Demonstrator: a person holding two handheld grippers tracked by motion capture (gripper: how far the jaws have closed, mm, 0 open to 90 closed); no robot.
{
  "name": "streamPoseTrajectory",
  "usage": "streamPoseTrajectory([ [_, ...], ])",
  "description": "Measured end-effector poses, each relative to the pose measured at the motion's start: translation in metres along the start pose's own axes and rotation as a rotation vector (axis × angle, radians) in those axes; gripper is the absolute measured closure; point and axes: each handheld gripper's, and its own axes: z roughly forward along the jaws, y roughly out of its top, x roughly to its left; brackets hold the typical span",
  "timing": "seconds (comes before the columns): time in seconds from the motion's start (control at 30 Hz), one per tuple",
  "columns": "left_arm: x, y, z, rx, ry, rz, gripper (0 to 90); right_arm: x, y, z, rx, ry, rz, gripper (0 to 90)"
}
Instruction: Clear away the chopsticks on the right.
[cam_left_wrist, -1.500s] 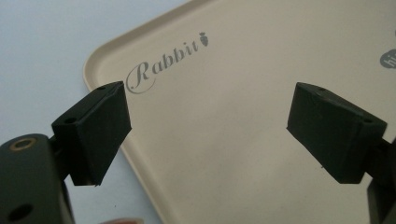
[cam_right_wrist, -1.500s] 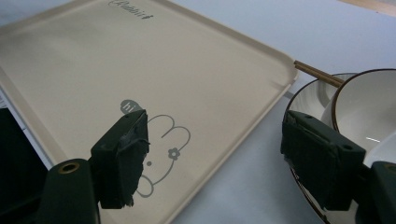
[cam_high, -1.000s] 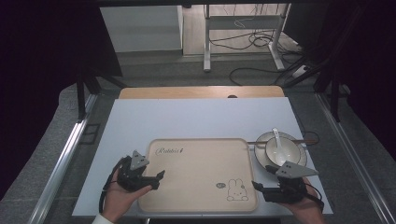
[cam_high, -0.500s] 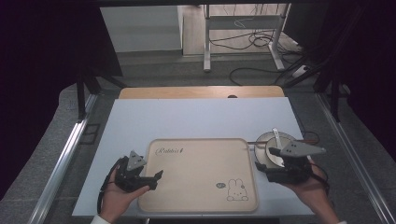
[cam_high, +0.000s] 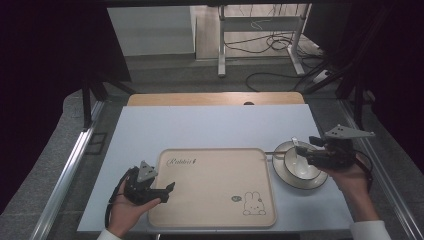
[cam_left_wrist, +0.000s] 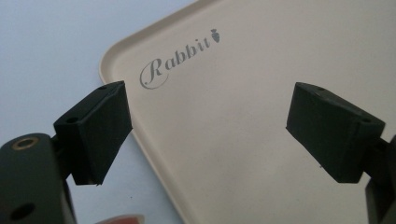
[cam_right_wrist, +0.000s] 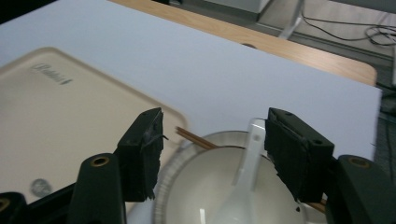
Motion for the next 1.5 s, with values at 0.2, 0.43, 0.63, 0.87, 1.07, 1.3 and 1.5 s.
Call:
streamPoseTrajectory([
  [0.2, 0.0, -0.002, -0.001, -0.001, 0.005, -0.013, 13.6, -0.037, -0.011, 0.0, 0.034, -0.076, 0.107, 41.8],
  [0.43, 0.001, -0.002, 0.0, 0.008, -0.003, -0.012, 13.6, -0.074, -0.022, 0.01, 0.135, -0.158, 0.128, 50.3],
  [0.63, -0.002, 0.0, 0.0, 0.009, -0.012, -0.002, 13.6, -0.099, -0.022, 0.029, 0.241, -0.187, 0.142, 66.2],
  [0.87, -0.002, -0.001, 0.002, 0.02, -0.006, -0.008, 13.6, -0.115, -0.022, 0.051, 0.351, -0.192, 0.124, 85.9],
  [1.07, -0.004, 0.0, 0.005, 0.024, -0.01, -0.011, 13.7, -0.121, -0.027, 0.074, 0.432, -0.19, 0.077, 89.6],
  [1.3, -0.005, -0.001, 0.004, 0.026, -0.007, -0.005, 13.6, -0.123, -0.036, 0.088, 0.479, -0.182, 0.078, 89.6],
  [1.5, -0.004, -0.002, 0.003, 0.027, -0.008, 0.001, 13.7, -0.124, -0.044, 0.085, 0.503, -0.201, 0.082, 89.6],
])
